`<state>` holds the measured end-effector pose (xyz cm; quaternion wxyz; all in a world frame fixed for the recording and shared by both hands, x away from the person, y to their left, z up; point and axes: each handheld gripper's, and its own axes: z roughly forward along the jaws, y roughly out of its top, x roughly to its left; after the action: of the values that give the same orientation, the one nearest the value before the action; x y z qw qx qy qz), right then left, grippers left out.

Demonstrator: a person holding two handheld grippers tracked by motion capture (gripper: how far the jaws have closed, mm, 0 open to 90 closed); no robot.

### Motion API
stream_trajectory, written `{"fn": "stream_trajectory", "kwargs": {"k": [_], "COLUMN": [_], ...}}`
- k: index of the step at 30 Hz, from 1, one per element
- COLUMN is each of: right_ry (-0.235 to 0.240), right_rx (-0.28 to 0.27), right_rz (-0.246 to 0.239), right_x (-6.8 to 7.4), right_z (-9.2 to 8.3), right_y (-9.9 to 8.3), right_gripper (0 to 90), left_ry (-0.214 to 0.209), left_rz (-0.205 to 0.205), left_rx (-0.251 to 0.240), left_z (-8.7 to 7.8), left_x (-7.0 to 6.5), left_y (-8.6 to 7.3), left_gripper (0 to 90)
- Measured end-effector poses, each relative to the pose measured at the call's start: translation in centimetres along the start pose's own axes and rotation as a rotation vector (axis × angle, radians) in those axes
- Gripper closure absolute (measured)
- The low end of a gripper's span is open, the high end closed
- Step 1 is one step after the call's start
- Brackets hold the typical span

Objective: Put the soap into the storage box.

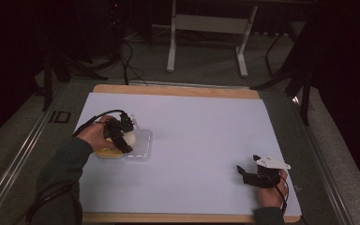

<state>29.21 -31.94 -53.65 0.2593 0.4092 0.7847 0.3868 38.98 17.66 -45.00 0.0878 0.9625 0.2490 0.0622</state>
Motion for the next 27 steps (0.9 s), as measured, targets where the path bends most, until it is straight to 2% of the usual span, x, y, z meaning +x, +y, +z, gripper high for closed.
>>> {"fn": "stream_trajectory", "kwargs": {"k": [7, 15, 27], "right_ry": [-0.001, -0.003, -0.004], "right_rx": [0.001, 0.000, 0.000], "right_rz": [-0.002, -0.003, -0.005], "right_x": [0.0, 0.0, 0.1], "right_z": [0.0, 0.0, 0.0], "right_y": [0.0, 0.0, 0.0], "right_gripper": [18.9, 18.9, 18.9], "left_ry": [-0.004, 0.010, 0.021], "left_rz": [-0.017, -0.037, -0.060], "left_rx": [0.014, 0.032, 0.022], "left_z": [0.5, 0.8, 0.9], "left_x": [0.4, 0.8, 1.3], "left_y": [-0.7, -1.4, -1.9], "left_gripper": [25.5, 25.5, 25.5]}}
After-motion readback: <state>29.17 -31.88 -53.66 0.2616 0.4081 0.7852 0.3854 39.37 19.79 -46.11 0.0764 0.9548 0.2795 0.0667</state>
